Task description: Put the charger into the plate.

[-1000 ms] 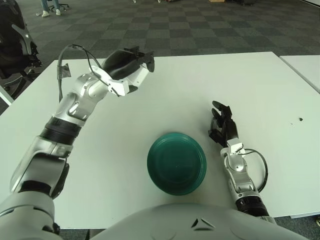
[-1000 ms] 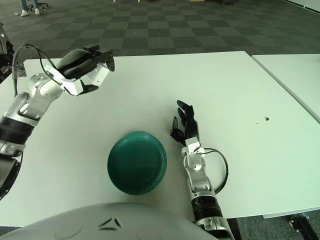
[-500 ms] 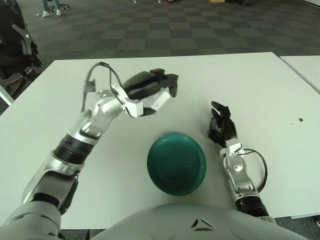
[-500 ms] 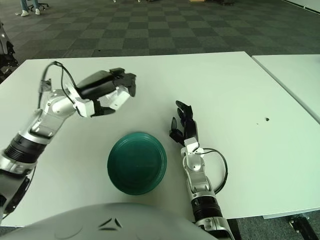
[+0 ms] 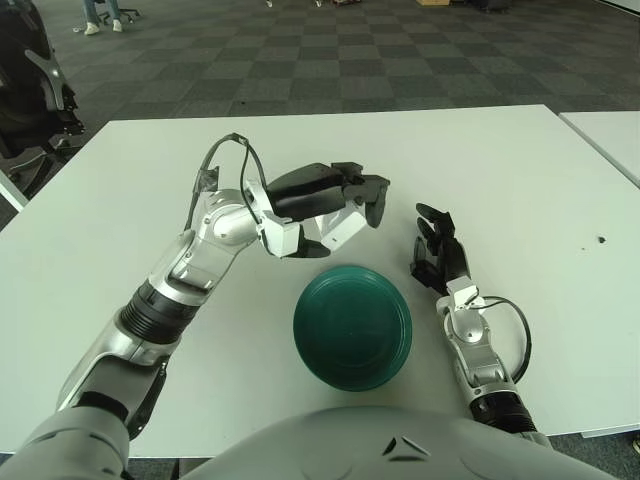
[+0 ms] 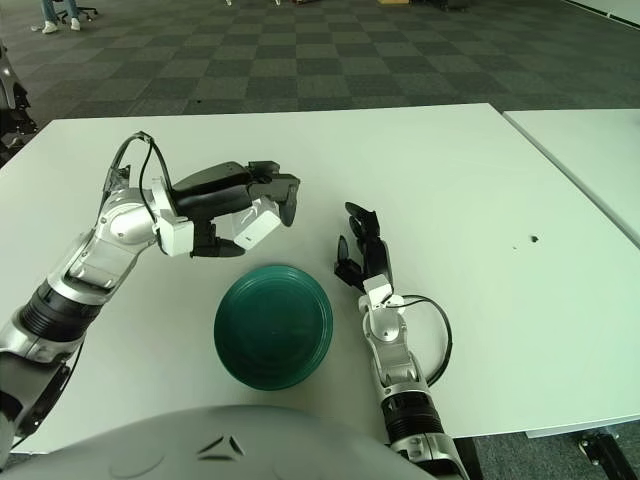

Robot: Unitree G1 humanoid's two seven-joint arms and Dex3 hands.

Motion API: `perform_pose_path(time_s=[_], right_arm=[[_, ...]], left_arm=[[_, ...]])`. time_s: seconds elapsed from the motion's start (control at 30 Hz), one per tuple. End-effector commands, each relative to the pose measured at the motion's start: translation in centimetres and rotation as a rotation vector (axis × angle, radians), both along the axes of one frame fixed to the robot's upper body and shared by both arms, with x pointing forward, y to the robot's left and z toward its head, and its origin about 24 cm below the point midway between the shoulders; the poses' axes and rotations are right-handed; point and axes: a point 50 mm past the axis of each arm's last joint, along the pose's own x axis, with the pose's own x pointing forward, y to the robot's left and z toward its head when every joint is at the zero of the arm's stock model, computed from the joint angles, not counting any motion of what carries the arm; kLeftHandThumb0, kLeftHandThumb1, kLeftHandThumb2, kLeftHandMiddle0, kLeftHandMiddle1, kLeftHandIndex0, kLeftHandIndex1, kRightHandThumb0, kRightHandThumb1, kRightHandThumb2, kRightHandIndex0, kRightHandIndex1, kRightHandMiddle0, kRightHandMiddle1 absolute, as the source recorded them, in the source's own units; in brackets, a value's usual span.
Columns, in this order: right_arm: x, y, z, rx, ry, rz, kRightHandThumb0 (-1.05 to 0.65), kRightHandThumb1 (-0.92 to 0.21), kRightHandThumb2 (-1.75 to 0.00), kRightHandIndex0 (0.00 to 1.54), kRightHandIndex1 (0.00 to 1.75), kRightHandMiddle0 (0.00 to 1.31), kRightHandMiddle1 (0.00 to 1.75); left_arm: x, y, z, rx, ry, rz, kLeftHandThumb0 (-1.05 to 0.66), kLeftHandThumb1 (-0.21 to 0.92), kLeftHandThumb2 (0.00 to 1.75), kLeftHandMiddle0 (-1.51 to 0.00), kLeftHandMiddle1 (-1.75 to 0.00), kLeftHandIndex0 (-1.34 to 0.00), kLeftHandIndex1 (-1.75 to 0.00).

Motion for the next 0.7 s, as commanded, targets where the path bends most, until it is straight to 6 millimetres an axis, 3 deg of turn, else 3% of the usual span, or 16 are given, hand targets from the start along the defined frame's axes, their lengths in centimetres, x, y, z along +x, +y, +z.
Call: perform_pose_path(time_s=[0.0,0.2,0.53,0.67], right_arm=[[-4.9,0.7,-5.5,0.036,0.285,0.001,-0.80,-0.92,-0.90,0.35,0.02,0.00,0.69],[-4.3,1.4,-4.5,0.001,0.224,-0.036,-0.81,-0.92,-0.94,0.38,0.04,0.00,0.74],[-4.7,3.5,-0.4,-0.001,0.064,-0.049,-0.79,-0.92,-0.98,0.48,0.10,0.00,0.95],[-4.3,3.8,0.6,0.059,0.042,-0.045,-0.76,-0.92,-0.96,0.52,0.16,0.05,1.06]], left_arm=[[-1.8,-0.9,-0.4,0.028,0.080,-0.068,0.00,0.02,1.64,-0.83,-1.70,-0.62,-1.75],[-2.9,-1.9,-1.5,0.055,0.160,-0.153,0.00,0.01,1.64,-0.84,-1.69,-0.62,-1.75],[-3.1,-2.1,-1.8,0.129,0.158,-0.219,0.00,-0.01,1.66,-0.86,-1.67,-0.64,-1.75],[-3.4,-3.2,-4.4,0.209,0.186,-0.268,0.00,-0.01,1.65,-0.88,-1.64,-0.64,-1.75]])
